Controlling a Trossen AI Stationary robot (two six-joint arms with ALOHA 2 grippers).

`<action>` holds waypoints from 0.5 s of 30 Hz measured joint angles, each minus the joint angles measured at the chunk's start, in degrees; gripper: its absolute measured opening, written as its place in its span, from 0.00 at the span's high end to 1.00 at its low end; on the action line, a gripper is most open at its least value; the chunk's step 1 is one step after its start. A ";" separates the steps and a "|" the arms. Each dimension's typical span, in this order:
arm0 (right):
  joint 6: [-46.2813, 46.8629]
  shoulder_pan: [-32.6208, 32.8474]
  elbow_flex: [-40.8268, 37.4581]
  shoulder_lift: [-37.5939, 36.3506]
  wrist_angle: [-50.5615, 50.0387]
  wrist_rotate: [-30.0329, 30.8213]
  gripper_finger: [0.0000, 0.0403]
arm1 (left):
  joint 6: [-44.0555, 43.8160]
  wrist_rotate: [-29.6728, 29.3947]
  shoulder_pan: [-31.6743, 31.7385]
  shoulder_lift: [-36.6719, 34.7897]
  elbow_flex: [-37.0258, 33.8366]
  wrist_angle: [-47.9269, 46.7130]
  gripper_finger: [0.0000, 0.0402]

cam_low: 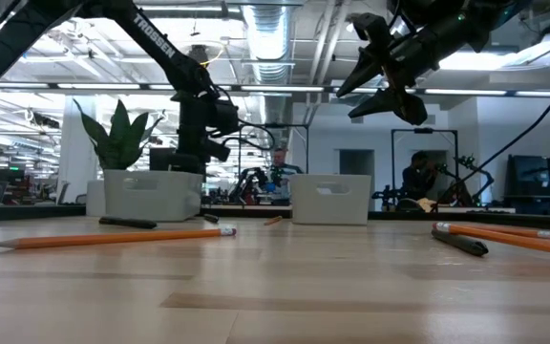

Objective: Sort pens & pencils
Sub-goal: Move the bottom gray bin to the top left of the table

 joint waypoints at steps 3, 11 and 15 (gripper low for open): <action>0.01 0.00 0.00 -0.02 0.00 0.00 0.45 | 0.15 0.89 -0.19 0.02 -0.04 1.65 1.00; 1.40 0.30 0.00 -0.02 0.02 0.04 0.45 | -0.85 0.47 -0.31 3.12 1.81 2.98 1.00; 1.62 0.40 0.00 -0.02 0.02 0.08 0.45 | -2.09 0.46 -0.84 6.21 4.97 -0.52 1.00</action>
